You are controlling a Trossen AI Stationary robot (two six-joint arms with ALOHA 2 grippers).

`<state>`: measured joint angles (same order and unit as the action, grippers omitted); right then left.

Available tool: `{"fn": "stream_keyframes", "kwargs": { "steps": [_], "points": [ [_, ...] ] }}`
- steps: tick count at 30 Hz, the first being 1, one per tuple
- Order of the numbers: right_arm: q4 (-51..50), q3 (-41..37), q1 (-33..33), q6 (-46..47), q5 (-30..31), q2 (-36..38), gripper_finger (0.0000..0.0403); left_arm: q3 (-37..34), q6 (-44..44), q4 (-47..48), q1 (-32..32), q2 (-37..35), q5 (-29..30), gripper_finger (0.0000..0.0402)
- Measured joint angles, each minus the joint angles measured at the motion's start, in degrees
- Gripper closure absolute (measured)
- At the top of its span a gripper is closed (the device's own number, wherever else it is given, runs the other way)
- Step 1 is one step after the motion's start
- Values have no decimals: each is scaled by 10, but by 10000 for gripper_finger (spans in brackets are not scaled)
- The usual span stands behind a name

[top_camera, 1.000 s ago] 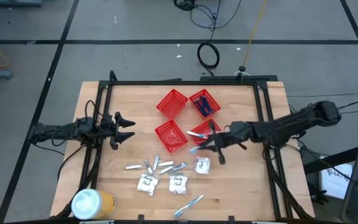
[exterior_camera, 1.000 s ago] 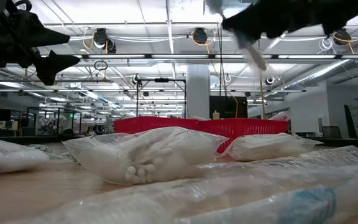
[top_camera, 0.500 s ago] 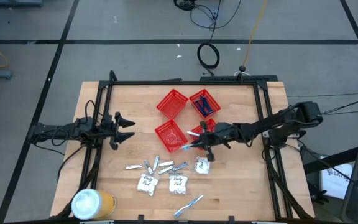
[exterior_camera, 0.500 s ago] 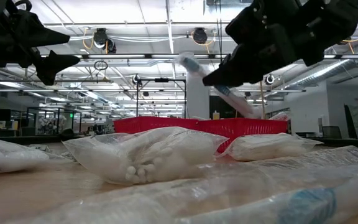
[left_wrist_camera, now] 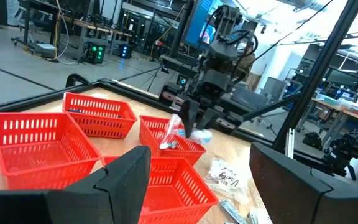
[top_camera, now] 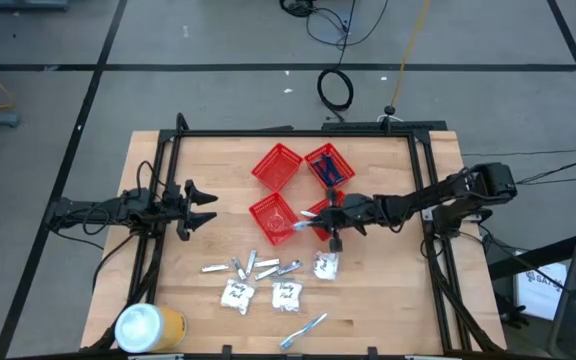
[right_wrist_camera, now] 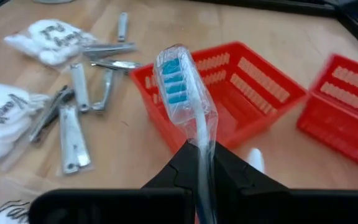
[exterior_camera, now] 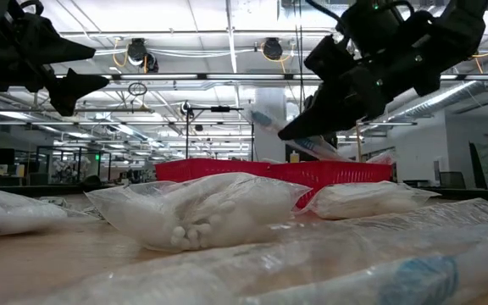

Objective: Pick & Place Travel size toiletries
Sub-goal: Put the blue toothbrush into the bottom right red bin

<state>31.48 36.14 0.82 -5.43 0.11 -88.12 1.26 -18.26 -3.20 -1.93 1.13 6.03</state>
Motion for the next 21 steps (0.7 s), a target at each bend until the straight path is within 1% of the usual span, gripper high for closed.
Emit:
{"fn": "stream_keyframes", "kwargs": {
  "steps": [9, 13, 18, 21],
  "points": [
    [22, -55, -16, 32, -1, 0, 390, 0, 0, 0, 0, 0, 0, 131],
    [36, -75, -16, 46, 29, 0, 390, 0, 0, 0, 0, 0, 0, 131],
    [36, -82, -20, 50, 34, 0, 390, 0, 0, 0, 0, 0, 0, 131],
    [36, -82, -20, 50, 49, 0, 388, 0, 0, 0, 0, 0, 0, 131]
  ]
}}
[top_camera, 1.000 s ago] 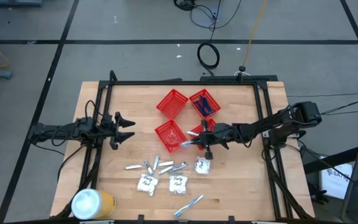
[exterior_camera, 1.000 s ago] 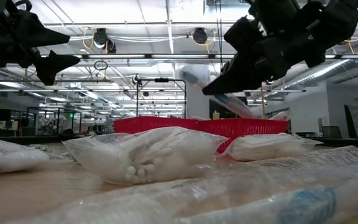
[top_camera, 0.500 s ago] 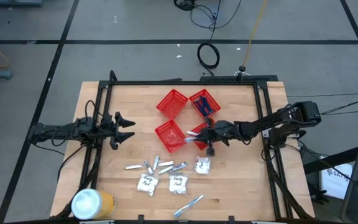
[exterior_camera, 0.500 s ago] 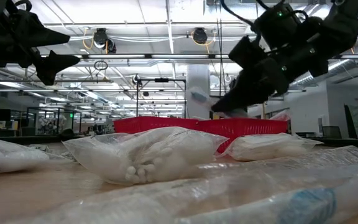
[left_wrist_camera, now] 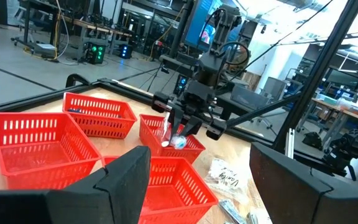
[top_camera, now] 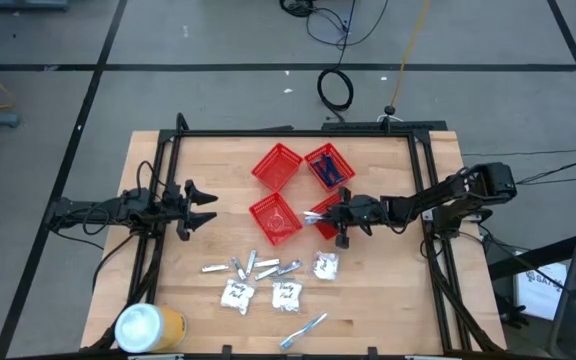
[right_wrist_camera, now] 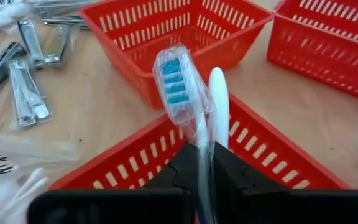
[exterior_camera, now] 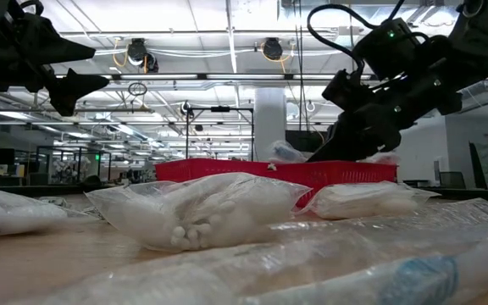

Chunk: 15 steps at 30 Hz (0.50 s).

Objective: Pick & Place Travel size toiletries
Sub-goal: Put the blue toothbrush into the bottom right red bin

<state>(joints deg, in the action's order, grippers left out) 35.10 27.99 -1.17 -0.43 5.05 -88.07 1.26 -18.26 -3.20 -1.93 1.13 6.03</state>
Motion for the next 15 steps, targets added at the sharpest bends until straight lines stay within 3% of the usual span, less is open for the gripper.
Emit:
{"fn": "stream_keyframes", "kwargs": {
  "steps": [15],
  "points": [
    [-5, 0, 0, 13, 9, 0, 351, 0, 0, 0, 0, 0, 0, 131]
  ]
}}
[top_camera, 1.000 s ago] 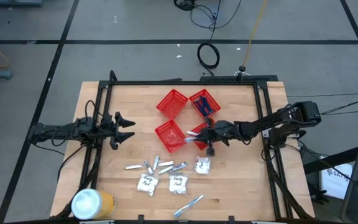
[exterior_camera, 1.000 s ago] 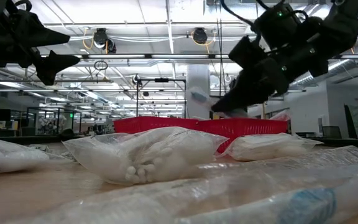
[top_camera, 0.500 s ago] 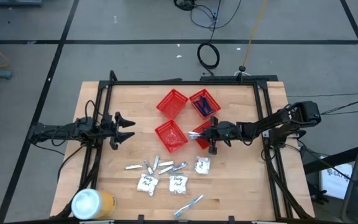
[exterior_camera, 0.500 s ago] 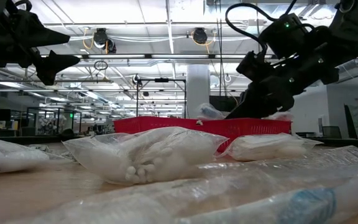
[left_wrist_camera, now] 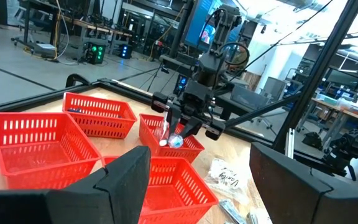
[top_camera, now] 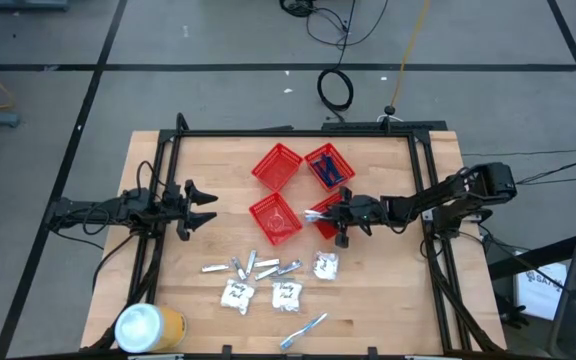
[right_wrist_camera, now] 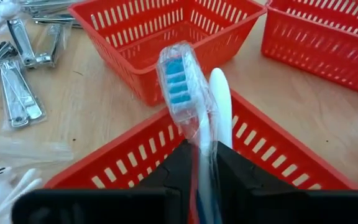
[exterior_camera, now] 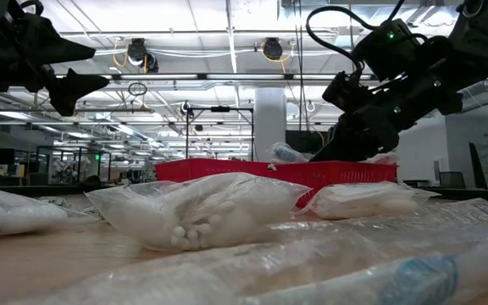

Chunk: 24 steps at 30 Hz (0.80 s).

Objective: Pick & Place Travel size toiletries
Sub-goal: Put the blue toothbrush into the bottom right red bin

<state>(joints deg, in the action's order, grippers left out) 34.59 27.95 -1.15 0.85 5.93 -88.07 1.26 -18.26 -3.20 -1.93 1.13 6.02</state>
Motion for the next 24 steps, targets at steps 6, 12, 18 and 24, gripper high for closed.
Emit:
{"fn": "stream_keyframes", "kwargs": {
  "steps": [6, 12, 18, 24],
  "points": [
    [33, 0, 1, 1, -16, 0, 289, 0, 0, 0, 0, 0, 0, 131],
    [69, 0, 13, 1, -17, 0, 225, 0, 0, 0, 0, 0, 0, 131],
    [62, 0, 17, -8, -16, 6, 201, 0, 0, 0, 0, 0, 0, 131],
    [34, -1, 27, -32, -13, 6, 214, 0, 0, 0, 0, 0, 0, 131]
  ]
}}
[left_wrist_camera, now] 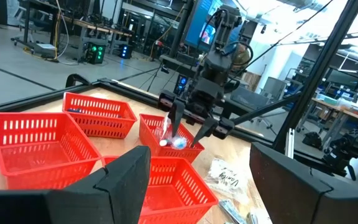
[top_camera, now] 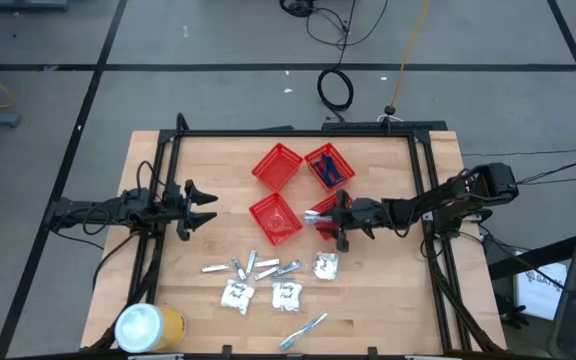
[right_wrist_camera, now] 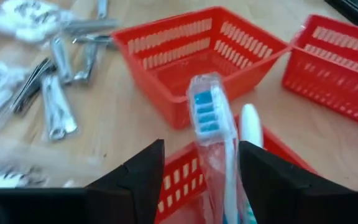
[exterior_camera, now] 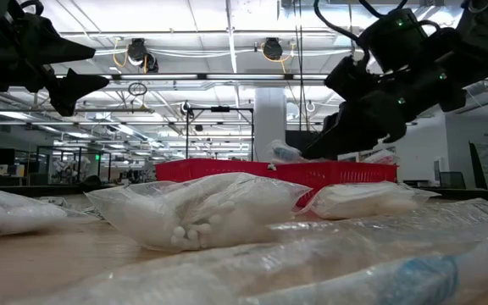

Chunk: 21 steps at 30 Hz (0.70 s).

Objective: Pick & Place Travel size toiletries
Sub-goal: Put the blue toothbrush into the bottom right red bin

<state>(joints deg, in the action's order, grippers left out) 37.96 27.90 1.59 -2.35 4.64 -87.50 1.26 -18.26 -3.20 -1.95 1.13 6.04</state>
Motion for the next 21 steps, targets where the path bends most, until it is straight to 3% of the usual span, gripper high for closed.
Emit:
{"fn": "stream_keyframes", "kwargs": {
  "steps": [6, 21],
  "points": [
    [-44, 1, 27, -59, 58, 1, 231, 0, 0, 0, 0, 0, 0, 131],
    [41, 1, 45, -60, 58, 0, 232, 0, 0, 0, 0, 0, 0, 131]
  ]
}}
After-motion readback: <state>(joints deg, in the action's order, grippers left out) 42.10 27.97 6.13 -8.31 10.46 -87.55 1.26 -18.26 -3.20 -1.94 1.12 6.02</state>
